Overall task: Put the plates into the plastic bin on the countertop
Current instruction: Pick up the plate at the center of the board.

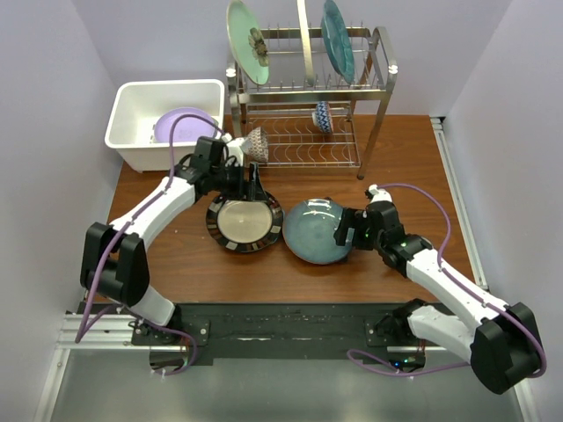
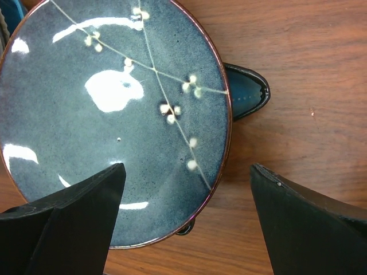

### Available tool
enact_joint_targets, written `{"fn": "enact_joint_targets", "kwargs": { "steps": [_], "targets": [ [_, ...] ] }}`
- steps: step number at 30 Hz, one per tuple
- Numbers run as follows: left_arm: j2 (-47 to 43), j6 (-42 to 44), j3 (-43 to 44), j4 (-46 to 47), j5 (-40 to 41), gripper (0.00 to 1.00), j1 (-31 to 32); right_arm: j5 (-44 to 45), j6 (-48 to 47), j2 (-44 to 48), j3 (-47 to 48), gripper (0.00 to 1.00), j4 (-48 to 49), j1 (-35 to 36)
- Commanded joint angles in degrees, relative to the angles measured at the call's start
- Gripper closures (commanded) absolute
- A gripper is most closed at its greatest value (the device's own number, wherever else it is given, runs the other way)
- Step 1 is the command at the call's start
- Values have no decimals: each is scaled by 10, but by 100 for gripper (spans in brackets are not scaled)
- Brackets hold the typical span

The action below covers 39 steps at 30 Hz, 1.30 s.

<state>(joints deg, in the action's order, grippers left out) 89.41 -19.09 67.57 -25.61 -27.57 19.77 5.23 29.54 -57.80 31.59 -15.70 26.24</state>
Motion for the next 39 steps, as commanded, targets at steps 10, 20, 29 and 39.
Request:
{"fn": "enact_joint_targets", "kwargs": {
  "steps": [10, 20, 29, 39],
  "targets": [
    [59, -29, 0, 51, 1, 25, 62, 17, 39, 1, -15, 22, 32, -5],
    [87, -39, 2, 66, -4, 26, 84, 10, 45, -5, -22, 34, 42, -7],
    [111, -53, 2, 83, -12, 28, 103, -2, 41, -8, -26, 46, 52, -8],
    [139, -70, 3, 103, -29, 34, 119, -20, 33, -15, -27, 57, 61, -8]
  ]
}}
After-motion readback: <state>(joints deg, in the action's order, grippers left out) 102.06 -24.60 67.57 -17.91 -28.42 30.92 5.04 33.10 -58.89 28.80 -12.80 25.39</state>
